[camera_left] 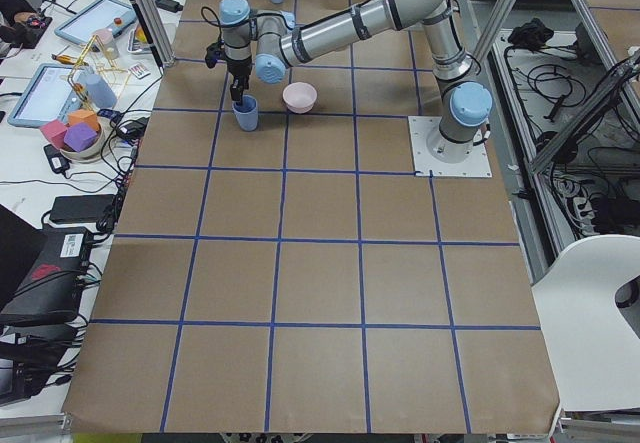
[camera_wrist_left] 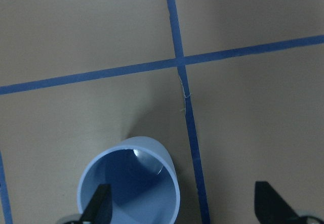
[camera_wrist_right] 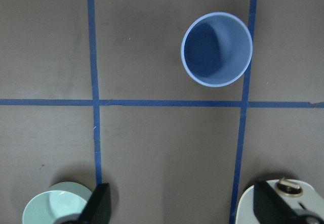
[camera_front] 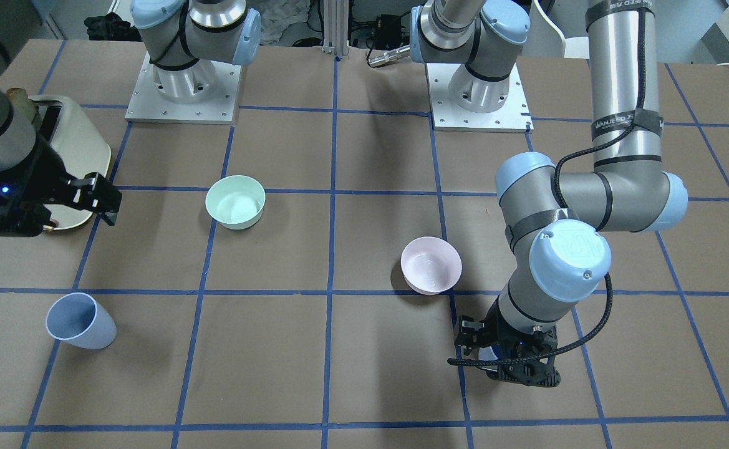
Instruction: Stack blue cups with both arms
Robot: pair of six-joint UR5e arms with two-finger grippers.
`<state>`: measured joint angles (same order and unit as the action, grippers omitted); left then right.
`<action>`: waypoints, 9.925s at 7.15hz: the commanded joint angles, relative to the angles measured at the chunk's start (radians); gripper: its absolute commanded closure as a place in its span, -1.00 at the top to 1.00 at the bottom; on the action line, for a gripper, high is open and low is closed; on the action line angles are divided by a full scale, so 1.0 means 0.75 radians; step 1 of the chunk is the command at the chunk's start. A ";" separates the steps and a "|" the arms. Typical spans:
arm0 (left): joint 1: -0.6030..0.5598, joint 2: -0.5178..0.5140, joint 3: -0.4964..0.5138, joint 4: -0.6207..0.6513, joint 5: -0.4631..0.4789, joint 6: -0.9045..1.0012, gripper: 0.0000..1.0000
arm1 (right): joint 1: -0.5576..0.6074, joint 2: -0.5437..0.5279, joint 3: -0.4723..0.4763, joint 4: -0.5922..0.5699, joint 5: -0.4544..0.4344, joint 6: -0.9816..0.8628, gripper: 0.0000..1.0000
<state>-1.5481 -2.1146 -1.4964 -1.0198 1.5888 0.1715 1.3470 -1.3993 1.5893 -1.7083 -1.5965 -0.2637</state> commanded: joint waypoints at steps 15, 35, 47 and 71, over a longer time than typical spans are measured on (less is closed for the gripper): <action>-0.516 0.181 0.005 -0.199 0.001 -0.866 -1.00 | -0.127 0.418 -0.068 -0.332 0.001 -0.215 -1.00; -0.582 0.314 -0.180 -0.258 -0.055 -1.094 1.00 | -0.045 0.315 -0.211 0.061 0.096 -0.180 -1.00; -0.063 0.778 -0.066 -0.632 -0.040 -0.180 1.00 | 0.644 -0.018 0.038 0.274 0.212 0.625 -1.00; -0.065 0.809 -0.058 -0.778 -0.006 -0.182 1.00 | 0.370 -0.253 -0.072 0.271 0.065 0.558 1.00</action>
<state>-1.5969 -1.5079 -1.5375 -1.6056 1.5835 0.0341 1.6327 -1.5489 1.5327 -1.5190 -1.5430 0.1495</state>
